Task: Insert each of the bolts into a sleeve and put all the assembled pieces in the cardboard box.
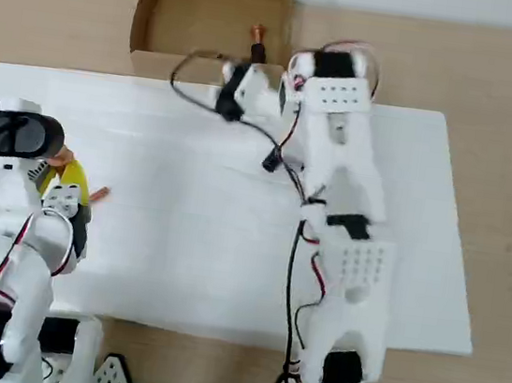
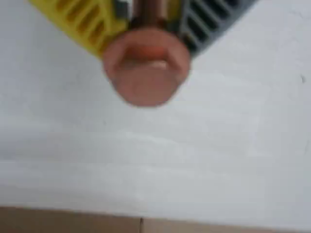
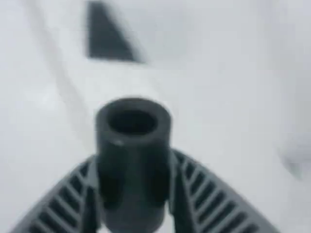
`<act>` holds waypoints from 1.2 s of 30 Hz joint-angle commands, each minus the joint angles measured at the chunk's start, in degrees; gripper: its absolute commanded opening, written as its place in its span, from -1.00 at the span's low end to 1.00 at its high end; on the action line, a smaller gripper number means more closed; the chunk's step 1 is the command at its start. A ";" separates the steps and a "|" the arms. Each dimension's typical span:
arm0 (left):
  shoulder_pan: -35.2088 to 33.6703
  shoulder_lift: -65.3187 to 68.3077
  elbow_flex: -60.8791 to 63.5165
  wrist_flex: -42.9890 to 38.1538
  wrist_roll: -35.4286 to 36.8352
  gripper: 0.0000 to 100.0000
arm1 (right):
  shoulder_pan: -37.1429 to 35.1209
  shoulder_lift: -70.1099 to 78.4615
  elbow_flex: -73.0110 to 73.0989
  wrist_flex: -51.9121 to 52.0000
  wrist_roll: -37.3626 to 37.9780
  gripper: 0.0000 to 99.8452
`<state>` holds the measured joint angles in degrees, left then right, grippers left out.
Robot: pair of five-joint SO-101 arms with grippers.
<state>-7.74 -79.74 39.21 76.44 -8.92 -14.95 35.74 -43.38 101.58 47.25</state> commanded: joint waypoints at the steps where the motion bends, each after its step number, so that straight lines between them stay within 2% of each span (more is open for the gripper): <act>1: -0.44 -0.13 -6.42 -2.02 0.09 -0.99 | -1.89 -14.81 1.63 0.88 -6.42 -0.98; 8: -0.53 -0.22 -10.02 -5.54 0.09 -0.99 | -9.80 -35.47 15.52 0.70 -18.90 -0.98; 12: -0.53 -0.22 -12.92 -5.45 0.09 -0.99 | -16.22 -48.40 18.51 0.53 -24.97 -0.98; 19: -0.97 -0.31 -17.14 -4.92 0.09 -0.99 | -27.30 -67.65 24.22 -1.49 -25.67 -0.98; 22: -0.53 -1.36 -19.69 -1.93 0.26 -0.99 | -27.74 -75.65 29.85 -2.46 -26.46 -0.98; 25: -0.53 -4.26 -20.75 1.14 5.45 -0.99 | -26.59 -84.26 38.55 -5.98 -28.48 -0.98; 27: -0.53 -6.64 -20.48 2.02 8.26 -0.99 | -24.75 -90.24 46.11 -9.23 -28.48 -0.98; 31: -0.53 -9.01 -20.31 2.81 8.88 -0.99 | -21.41 -101.76 65.01 -18.29 -29.54 -0.98; 36: -0.53 -9.01 -16.79 1.67 8.88 -0.99 | -21.49 -114.86 86.90 -35.69 -46.51 -0.98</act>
<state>-7.82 -88.62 21.63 79.08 -0.22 -37.80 -72.48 31.87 77.14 10.33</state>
